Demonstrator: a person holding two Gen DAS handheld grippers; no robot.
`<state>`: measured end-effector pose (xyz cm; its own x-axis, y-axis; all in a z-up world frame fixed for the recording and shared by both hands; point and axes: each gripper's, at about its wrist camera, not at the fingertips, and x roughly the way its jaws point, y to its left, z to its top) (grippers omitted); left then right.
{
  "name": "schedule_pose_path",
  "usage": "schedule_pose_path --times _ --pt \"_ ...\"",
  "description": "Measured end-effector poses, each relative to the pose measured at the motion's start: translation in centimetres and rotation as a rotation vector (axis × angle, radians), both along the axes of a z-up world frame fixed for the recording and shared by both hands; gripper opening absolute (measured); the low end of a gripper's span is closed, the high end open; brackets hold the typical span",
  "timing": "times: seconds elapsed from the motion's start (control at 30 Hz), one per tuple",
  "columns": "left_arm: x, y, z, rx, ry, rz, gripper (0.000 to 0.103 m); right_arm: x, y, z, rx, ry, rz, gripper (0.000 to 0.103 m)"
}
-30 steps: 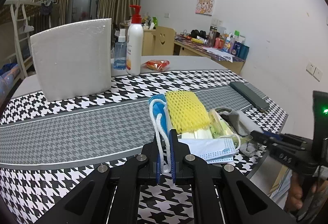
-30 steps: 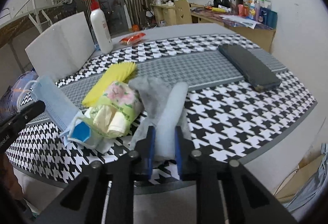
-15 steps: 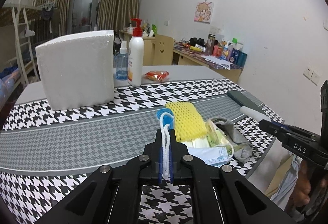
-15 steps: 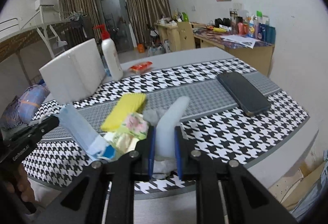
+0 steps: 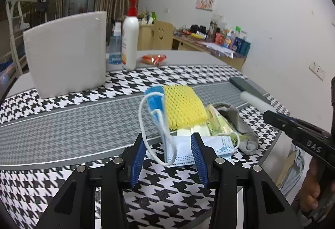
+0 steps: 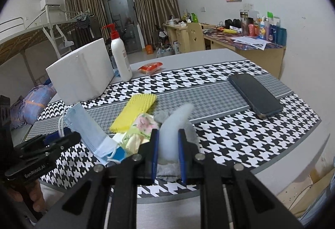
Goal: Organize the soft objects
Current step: 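Lift the blue mask with the left tool while the right tool grasps the white roller, then carry the mask with the left tool over the white foam box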
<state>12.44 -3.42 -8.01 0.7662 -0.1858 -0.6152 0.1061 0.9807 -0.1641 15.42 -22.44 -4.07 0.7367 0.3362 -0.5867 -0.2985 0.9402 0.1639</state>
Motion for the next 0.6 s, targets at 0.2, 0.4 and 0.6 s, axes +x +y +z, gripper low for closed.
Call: schedule_pose_path --times 0.2,0.4,0.6 --pt "1.8 -0.5 -1.3 0.003 0.067 -0.010 0.004 0.0 0.2 -0.1 0.006 -0.001 0.024 0.021" --pt "1.6 -0.2 0.0 -0.015 0.033 -0.022 0.003 0.5 0.8 0.3 0.002 0.000 0.051 0.021" --pt "0.9 1.1 2.5 -0.007 -0.022 0.013 0.003 0.7 1.7 1.6 0.006 -0.025 0.078 0.021"
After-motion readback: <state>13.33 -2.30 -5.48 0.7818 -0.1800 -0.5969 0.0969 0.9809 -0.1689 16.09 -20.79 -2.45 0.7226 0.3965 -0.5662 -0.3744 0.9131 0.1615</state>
